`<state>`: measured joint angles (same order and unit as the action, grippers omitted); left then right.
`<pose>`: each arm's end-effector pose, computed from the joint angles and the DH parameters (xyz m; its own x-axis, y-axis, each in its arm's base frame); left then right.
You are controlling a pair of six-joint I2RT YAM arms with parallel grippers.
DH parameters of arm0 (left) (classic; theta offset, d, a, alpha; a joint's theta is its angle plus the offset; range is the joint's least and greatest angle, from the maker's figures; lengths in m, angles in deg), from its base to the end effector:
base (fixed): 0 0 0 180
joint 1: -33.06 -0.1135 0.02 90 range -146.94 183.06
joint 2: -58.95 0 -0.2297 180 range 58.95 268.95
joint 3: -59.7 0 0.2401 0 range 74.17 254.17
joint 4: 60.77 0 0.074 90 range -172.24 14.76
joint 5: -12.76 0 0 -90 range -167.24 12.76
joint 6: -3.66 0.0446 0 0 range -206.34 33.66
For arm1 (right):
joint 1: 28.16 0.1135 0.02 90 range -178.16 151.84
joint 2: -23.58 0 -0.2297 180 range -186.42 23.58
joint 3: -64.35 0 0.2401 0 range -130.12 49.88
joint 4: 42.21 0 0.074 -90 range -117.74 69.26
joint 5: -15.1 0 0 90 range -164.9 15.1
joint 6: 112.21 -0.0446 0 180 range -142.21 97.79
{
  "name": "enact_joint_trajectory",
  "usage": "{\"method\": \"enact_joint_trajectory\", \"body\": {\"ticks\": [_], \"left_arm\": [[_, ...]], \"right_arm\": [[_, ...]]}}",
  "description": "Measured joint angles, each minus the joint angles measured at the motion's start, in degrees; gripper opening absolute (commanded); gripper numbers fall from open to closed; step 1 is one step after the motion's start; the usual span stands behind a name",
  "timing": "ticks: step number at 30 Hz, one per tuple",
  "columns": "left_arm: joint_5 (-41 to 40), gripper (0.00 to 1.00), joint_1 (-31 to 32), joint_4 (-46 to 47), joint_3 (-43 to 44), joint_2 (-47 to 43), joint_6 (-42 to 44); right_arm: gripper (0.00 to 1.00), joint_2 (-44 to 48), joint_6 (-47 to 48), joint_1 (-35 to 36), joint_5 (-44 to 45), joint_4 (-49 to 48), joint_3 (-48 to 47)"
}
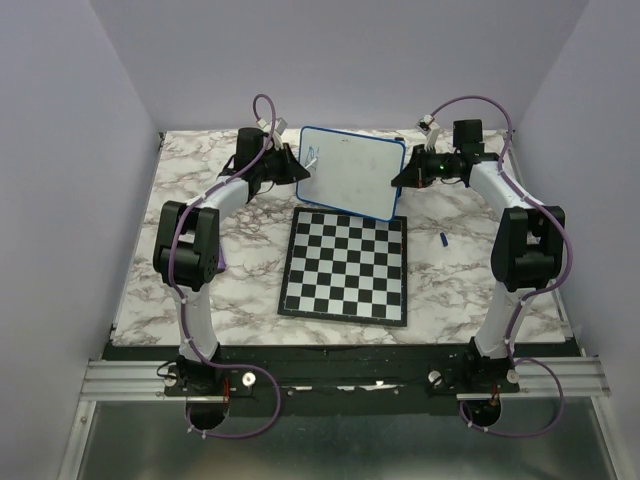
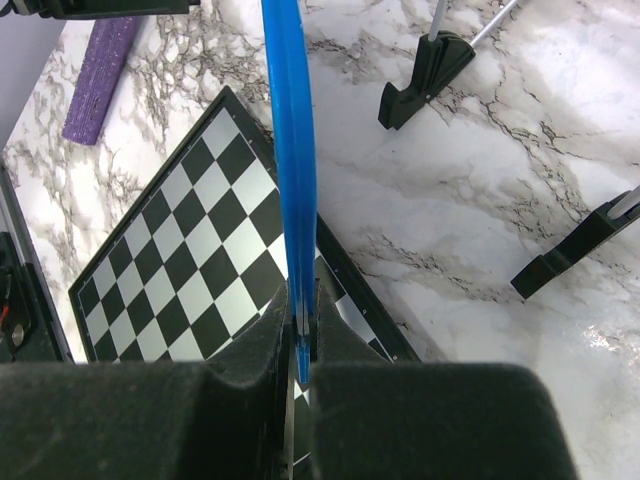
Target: Write a sentence on the whiteboard
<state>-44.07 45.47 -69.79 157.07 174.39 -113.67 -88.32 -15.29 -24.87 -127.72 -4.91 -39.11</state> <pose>0.4304 -0.1197 0.1958 -0.6961 -0.2403 -0.6765 0.3782 0.6782 -0.6301 0.4109 0.0592 0.2191 -0.6387 -0.1096 -0.7616 -0.6717 0.5623 0.4824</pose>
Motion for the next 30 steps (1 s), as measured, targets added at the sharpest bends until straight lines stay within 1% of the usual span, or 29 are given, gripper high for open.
{"method": "enact_joint_trajectory", "body": {"ticks": [13, 30], "left_arm": [[1.0, 0.0, 0.0, 0.0, -0.1, 0.0, 0.0], [1.0, 0.0, -0.3, 0.0, -2.6, 0.0, 0.6]], "right_arm": [[0.0, 0.0, 0.0, 0.0, 0.0, 0.0, 0.0], [0.0, -0.1, 0.0, 0.0, 0.0, 0.0, 0.0]]}}
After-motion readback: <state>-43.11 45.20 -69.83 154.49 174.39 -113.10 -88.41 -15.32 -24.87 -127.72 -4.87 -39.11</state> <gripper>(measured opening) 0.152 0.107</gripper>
